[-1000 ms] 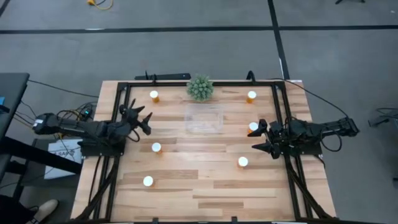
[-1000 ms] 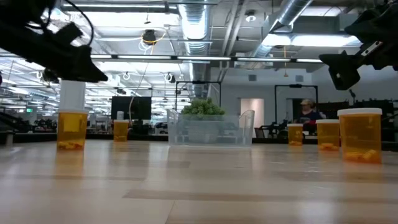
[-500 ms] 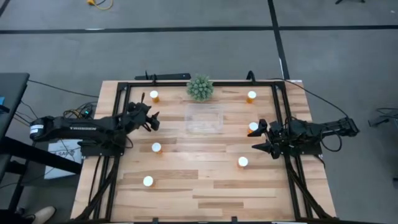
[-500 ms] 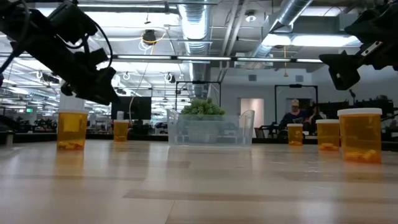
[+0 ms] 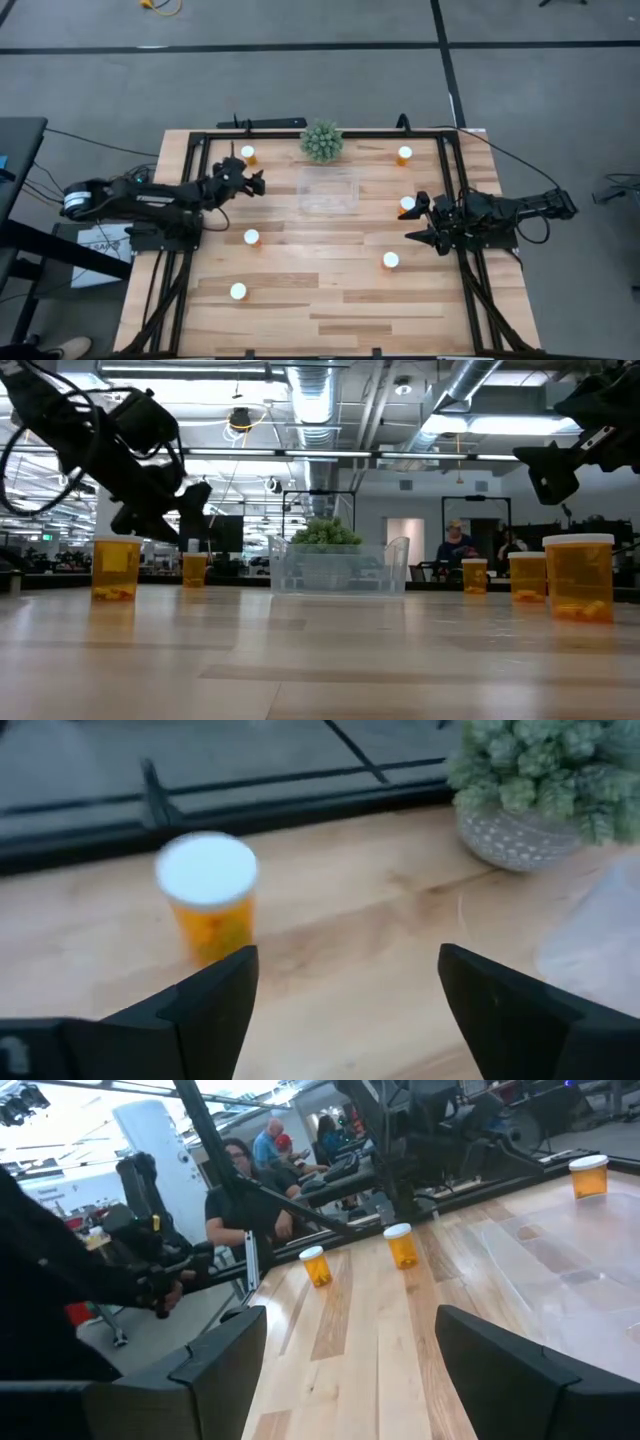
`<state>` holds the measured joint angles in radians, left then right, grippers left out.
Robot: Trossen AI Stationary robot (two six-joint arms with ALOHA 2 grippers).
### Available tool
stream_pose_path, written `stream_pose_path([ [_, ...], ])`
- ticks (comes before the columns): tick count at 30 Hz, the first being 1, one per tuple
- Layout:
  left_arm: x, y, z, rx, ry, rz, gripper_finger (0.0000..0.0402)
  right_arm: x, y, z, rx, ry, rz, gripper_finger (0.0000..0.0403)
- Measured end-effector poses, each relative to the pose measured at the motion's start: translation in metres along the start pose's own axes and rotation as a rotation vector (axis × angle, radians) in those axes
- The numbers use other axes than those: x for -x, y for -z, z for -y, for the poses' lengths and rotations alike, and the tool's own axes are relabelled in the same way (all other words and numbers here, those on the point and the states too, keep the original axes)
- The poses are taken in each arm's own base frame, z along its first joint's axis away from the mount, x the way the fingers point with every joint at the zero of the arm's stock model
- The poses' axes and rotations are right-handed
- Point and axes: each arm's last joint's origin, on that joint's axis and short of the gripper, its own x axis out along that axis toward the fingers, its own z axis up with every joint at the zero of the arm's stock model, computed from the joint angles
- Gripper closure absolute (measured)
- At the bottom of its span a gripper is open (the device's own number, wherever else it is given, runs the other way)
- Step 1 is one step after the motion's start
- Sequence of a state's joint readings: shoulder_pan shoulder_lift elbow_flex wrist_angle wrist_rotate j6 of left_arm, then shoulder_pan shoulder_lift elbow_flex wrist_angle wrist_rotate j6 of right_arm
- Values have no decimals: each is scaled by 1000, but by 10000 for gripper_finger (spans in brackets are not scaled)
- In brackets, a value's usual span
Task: Pick and place pill bottles into a basket
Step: Put the orange pill bottle into the transparent bin
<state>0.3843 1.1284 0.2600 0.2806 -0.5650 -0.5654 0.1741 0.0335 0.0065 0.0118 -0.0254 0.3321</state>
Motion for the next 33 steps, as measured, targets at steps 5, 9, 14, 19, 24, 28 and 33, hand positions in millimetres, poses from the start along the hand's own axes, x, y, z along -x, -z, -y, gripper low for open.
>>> stream_pose_path([
  [5,-13,5,4,6,-92,-20,96,0,0,0,0,0,0,117],
  [9,-19,4,8,-81,-133,-16,97,0,0,0,0,0,0,117],
  [14,-21,6,4,-131,-264,20,97,0,0,0,0,0,0,117],
  [19,-20,5,2,-107,-333,59,97,0,0,0,0,0,0,117],
  [24,-23,3,-3,-56,-327,43,97,0,0,0,0,0,0,117],
  [28,-28,0,-9,-31,-321,17,97,0,0,0,0,0,0,117],
  [33,-32,-3,-15,8,-300,-12,97,0,0,0,0,0,0,117],
])
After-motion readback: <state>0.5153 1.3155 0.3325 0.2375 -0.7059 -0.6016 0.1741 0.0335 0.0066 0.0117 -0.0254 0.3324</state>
